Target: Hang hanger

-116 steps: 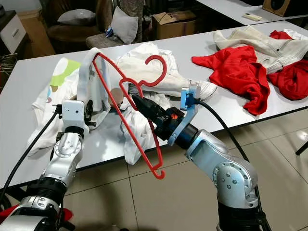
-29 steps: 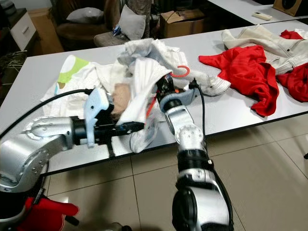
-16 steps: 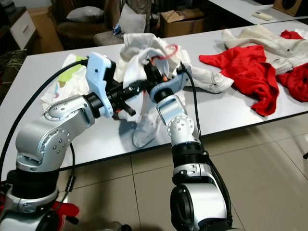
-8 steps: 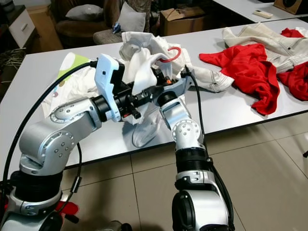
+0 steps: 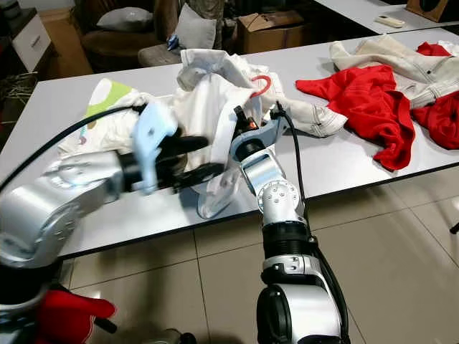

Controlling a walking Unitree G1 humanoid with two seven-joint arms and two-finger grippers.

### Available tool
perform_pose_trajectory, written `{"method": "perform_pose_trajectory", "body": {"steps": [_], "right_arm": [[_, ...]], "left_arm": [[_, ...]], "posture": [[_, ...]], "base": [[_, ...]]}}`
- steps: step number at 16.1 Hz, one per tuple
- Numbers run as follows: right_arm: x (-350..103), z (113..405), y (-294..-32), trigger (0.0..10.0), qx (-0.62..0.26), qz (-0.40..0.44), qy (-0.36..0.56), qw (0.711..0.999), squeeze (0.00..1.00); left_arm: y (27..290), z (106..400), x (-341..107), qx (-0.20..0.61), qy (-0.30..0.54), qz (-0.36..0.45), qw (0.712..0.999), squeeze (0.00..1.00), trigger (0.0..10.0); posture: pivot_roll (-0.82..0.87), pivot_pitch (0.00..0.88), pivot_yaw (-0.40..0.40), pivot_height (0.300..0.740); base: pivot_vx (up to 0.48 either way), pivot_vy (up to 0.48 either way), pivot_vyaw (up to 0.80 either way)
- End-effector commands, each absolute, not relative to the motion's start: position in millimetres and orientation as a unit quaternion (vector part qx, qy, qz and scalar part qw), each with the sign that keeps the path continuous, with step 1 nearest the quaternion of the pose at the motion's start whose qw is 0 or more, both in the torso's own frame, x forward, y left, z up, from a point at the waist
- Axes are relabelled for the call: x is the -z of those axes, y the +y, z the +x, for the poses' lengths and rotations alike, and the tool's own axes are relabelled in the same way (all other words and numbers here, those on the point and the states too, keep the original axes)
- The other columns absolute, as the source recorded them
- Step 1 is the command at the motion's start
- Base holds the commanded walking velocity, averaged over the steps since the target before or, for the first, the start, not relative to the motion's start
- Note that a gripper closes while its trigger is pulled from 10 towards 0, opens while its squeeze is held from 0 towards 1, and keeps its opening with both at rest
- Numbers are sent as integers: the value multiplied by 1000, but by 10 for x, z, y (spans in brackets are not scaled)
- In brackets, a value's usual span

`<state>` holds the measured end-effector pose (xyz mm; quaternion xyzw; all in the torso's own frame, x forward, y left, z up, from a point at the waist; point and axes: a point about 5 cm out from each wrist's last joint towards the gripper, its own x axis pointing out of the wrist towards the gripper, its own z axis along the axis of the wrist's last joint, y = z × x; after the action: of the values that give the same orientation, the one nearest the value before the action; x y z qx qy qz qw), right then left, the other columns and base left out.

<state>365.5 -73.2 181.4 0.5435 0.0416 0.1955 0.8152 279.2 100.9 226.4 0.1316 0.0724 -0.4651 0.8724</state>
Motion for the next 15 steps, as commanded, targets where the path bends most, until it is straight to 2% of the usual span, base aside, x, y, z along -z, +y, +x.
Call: {"method": "perform_pose_trajectory", "body": {"steps": [1, 4, 5, 6, 7, 8, 10, 11, 12, 13, 14, 15], "right_arm": [[-1728, 3579, -567, 10000, -198, 582, 57, 787, 0], [-1747, 3562, -640, 10000, -215, 565, 55, 795, 0], [-1811, 3486, -642, 10000, -267, 539, 58, 797, 0], [-1850, 3455, -649, 10000, -286, 529, 52, 797, 0], [-1950, 3370, -665, 10000, -327, 498, 35, 802, 0], [-2034, 3280, -673, 10000, -361, 465, 20, 808, 0], [-2143, 3173, -698, 10000, -394, 406, -1, 824, 0], [-2256, 3081, -729, 10000, -413, 373, -16, 830, 0], [-2354, 3012, -780, 10000, -418, 351, -29, 837, 0], [-2386, 2989, -804, 10000, -418, 343, -33, 840, 0], [-2452, 2978, -855, 10000, -404, 334, -38, 851, 0], [-2631, 2980, -1001, 10000, -364, 315, -60, 874, 0]], "left_arm": [[1126, 2812, -2300, 455, 67, 129, 879, 1000, 10000], [1442, 2847, -2406, 415, 46, 83, 905, 1000, 10000], [1743, 2880, -2378, 348, 47, 44, 935, 1000, 10000], [1836, 2895, -2338, 316, 51, 30, 947, 1000, 10000], [1984, 2906, -2226, 251, 48, 4, 967, 1000, 10000], [2050, 2878, -2111, 210, 46, -16, 976, 1000, 10000], [2052, 2796, -1915, 162, 57, -64, 983, 1000, 10000], [2011, 2722, -1783, 132, 63, -103, 984, 714, 10000], [1936, 2650, -1667, 114, 68, -125, 983, 78, 10000], [1892, 2622, -1624, 116, 73, -132, 982, 0, 10000], [1840, 2594, -1571, 107, 74, -135, 982, 0, 10000], [1755, 2563, -1524, 98, 71, -147, 982, 0, 10000]], "posture": [[-53, 0, 67, 740], [-54, 0, 77, 740], [-54, 0, 81, 740], [-54, 0, 81, 740], [-53, 0, 78, 740], [-52, 0, 76, 740], [-55, 0, 73, 740], [-54, 0, 65, 740], [-56, 0, 59, 740], [-56, 0, 57, 740], [-57, 0, 52, 740], [-59, 0, 52, 740]], "base": [[0, 0, 0], [0, 0, 0], [0, 0, 0], [0, 0, 0], [0, 0, 0], [0, 0, 0], [0, 0, 800], [0, 0, 800], [0, 0, 800], [0, 0, 800], [0, 0, 794], [0, 0, 794]]}}
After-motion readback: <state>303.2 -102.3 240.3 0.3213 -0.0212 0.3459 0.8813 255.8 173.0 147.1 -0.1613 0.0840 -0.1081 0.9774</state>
